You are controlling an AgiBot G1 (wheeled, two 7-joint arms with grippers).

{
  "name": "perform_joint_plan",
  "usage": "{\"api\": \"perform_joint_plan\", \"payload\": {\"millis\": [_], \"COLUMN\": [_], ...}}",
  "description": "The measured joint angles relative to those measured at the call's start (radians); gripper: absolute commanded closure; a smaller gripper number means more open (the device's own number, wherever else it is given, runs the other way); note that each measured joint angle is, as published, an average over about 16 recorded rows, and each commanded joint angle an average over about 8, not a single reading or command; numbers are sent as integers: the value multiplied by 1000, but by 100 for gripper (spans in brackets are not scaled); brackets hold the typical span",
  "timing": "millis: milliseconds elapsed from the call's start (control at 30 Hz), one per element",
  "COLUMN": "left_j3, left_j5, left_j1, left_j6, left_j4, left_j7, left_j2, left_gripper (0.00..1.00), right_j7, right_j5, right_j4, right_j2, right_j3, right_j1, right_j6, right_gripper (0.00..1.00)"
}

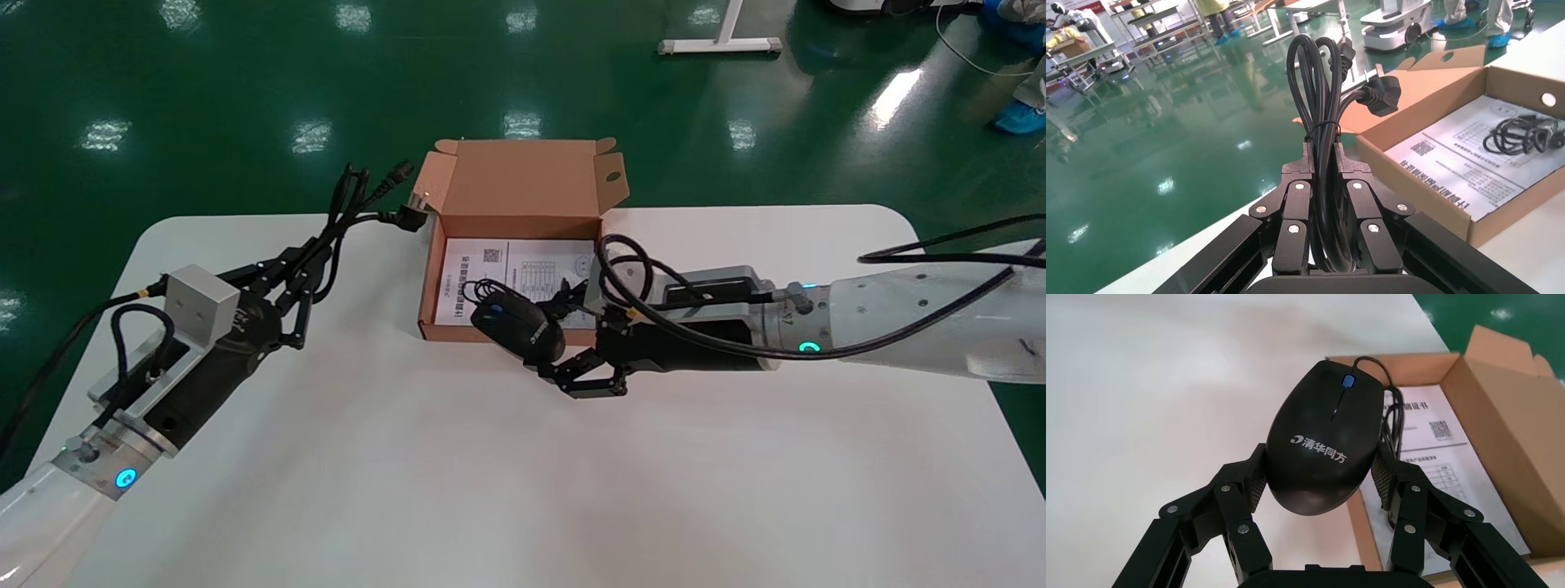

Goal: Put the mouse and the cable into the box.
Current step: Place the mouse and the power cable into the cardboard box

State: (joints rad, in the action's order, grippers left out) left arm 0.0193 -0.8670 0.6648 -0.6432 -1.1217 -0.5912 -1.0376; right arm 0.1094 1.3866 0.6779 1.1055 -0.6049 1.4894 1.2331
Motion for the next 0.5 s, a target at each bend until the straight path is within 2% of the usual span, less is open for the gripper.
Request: {"api": "perform_joint_plan", "payload": {"millis": [267, 500], "left_j3": [-8, -20], "left_j5": [-14, -33], "left_j1": [-10, -11], "left_j6": [18, 33], "left_j4": [-14, -25], "left_j7": [8, 8], "left_j2": [9, 14], "left_gripper": [100, 100], "right_j7": [192, 339], "right_j5": [-3, 0], "right_j4": [-240, -412], "right_j2": [90, 154], "right_j3": [9, 17], "right_j1": [47, 76], "right_j6": [-45, -132], "right_gripper": [100, 100]}}
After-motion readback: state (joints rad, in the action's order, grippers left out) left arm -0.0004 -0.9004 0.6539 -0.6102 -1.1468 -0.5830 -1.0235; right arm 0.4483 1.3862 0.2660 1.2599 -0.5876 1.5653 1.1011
